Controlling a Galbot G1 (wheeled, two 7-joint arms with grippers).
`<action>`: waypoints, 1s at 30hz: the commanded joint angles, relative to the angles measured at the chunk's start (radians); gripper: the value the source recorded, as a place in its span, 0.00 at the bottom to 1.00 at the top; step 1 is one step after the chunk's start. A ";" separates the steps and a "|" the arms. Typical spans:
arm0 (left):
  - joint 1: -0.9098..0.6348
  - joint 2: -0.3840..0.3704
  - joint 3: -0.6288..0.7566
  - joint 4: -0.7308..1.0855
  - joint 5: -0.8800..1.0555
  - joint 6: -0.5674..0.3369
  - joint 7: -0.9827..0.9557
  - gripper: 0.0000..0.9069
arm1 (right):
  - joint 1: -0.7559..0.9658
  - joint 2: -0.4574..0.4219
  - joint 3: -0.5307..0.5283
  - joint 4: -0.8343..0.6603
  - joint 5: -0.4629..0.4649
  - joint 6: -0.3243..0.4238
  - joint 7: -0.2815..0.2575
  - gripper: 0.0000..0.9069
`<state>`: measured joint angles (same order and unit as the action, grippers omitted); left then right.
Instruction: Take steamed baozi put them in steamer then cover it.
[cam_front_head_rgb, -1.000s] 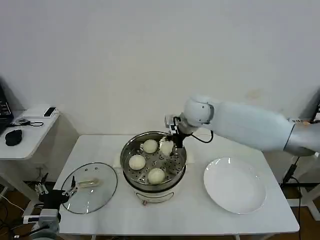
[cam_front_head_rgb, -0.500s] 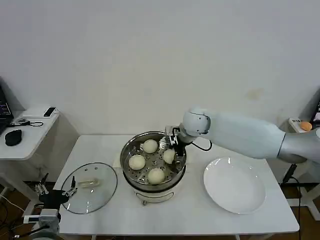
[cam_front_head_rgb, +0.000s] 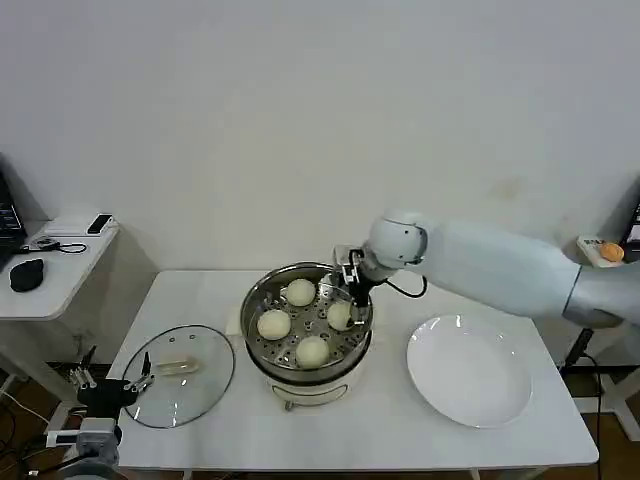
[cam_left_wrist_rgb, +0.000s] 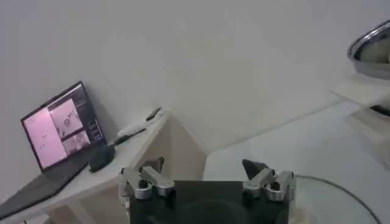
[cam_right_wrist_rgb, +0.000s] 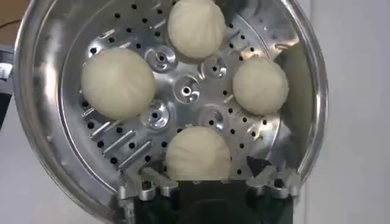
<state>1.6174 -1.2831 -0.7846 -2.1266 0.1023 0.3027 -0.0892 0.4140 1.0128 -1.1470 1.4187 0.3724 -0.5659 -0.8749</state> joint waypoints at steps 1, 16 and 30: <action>-0.003 0.001 0.000 0.000 -0.001 0.002 0.000 1.00 | 0.017 -0.072 0.077 0.069 0.027 0.010 0.023 1.00; -0.007 -0.008 0.011 0.018 0.006 -0.013 -0.012 1.00 | -0.671 -0.252 0.716 0.293 0.038 0.261 0.678 1.00; -0.012 -0.009 0.027 0.061 0.005 -0.043 -0.021 1.00 | -1.551 0.216 1.650 0.389 -0.290 0.603 0.716 1.00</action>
<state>1.6060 -1.2941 -0.7656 -2.0816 0.1081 0.2708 -0.1111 -0.5446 0.9567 -0.1158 1.7168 0.2798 -0.1959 -0.2583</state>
